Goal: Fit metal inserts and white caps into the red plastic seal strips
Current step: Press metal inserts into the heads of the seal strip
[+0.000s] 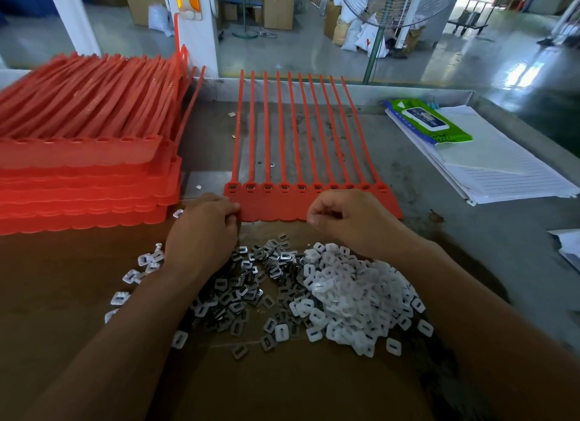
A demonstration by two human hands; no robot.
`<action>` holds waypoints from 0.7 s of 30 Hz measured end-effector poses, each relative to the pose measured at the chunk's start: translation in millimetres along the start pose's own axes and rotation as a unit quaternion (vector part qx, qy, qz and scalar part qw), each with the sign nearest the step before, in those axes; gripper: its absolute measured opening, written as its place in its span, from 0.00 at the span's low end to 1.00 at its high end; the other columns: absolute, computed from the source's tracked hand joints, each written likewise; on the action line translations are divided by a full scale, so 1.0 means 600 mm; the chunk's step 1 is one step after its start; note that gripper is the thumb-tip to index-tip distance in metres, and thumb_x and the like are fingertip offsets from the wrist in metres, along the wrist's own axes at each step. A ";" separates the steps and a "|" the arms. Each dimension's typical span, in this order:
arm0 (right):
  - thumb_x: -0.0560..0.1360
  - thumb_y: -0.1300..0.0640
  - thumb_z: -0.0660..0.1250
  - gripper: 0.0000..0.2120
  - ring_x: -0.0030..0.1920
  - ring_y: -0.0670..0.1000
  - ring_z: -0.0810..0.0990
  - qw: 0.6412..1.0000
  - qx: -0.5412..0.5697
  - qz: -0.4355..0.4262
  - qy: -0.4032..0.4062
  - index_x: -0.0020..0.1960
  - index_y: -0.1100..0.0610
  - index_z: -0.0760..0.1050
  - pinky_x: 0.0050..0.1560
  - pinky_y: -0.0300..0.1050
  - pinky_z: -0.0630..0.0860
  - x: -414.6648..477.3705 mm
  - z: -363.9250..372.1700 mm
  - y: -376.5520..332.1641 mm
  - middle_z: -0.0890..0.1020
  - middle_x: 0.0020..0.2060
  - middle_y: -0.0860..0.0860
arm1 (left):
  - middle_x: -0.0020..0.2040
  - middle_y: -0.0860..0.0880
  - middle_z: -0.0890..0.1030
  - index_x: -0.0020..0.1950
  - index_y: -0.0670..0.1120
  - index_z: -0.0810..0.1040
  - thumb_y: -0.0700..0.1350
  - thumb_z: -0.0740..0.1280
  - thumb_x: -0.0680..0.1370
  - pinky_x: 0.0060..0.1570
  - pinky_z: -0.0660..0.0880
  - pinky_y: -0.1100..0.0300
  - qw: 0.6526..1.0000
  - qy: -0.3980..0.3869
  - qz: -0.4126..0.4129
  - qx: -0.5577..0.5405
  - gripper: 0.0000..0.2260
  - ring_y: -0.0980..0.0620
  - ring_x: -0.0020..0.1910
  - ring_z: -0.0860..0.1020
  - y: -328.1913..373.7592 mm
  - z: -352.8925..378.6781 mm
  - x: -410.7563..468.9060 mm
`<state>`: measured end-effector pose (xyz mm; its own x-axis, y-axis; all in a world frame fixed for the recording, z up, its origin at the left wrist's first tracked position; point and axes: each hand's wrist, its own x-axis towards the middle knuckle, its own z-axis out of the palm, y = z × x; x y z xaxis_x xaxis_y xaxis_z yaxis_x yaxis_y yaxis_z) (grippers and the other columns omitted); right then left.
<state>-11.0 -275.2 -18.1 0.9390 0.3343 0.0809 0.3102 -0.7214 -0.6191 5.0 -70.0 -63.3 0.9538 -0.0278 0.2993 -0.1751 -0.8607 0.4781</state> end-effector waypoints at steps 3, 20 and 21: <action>0.75 0.57 0.65 0.05 0.37 0.39 0.76 0.999 0.012 0.031 0.040 0.41 0.50 0.76 0.40 0.29 0.72 -0.004 -0.009 0.013 0.78 0.35 0.42 | 0.55 0.43 0.79 0.54 0.43 0.80 0.38 0.63 0.74 0.54 0.68 0.58 1.000 0.001 -0.001 -0.001 0.11 0.46 0.53 0.77 0.001 0.000 0.000; 0.71 0.64 0.68 0.06 0.36 0.45 0.75 0.944 -0.019 0.222 0.243 0.47 0.58 0.80 0.39 0.29 0.70 0.011 -0.086 0.133 0.79 0.38 0.50 | 0.56 0.44 0.78 0.55 0.43 0.80 0.38 0.63 0.74 0.54 0.69 0.58 1.000 -0.002 -0.003 -0.005 0.12 0.46 0.53 0.76 0.002 0.000 0.000; 0.71 0.64 0.69 0.06 0.34 0.42 0.74 0.944 -0.021 0.223 0.242 0.47 0.58 0.80 0.34 0.24 0.67 0.013 -0.087 0.135 0.78 0.37 0.50 | 0.56 0.44 0.78 0.55 0.43 0.80 0.38 0.63 0.74 0.54 0.69 0.58 1.000 -0.002 -0.004 -0.005 0.11 0.46 0.53 0.76 0.002 0.000 0.000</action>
<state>29.1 -362.7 -26.6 0.9328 -0.3164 0.1726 -0.1355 -0.7517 -0.6454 4.9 -71.1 -62.4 0.9559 -0.0225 0.2928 -0.1699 -0.8555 0.4891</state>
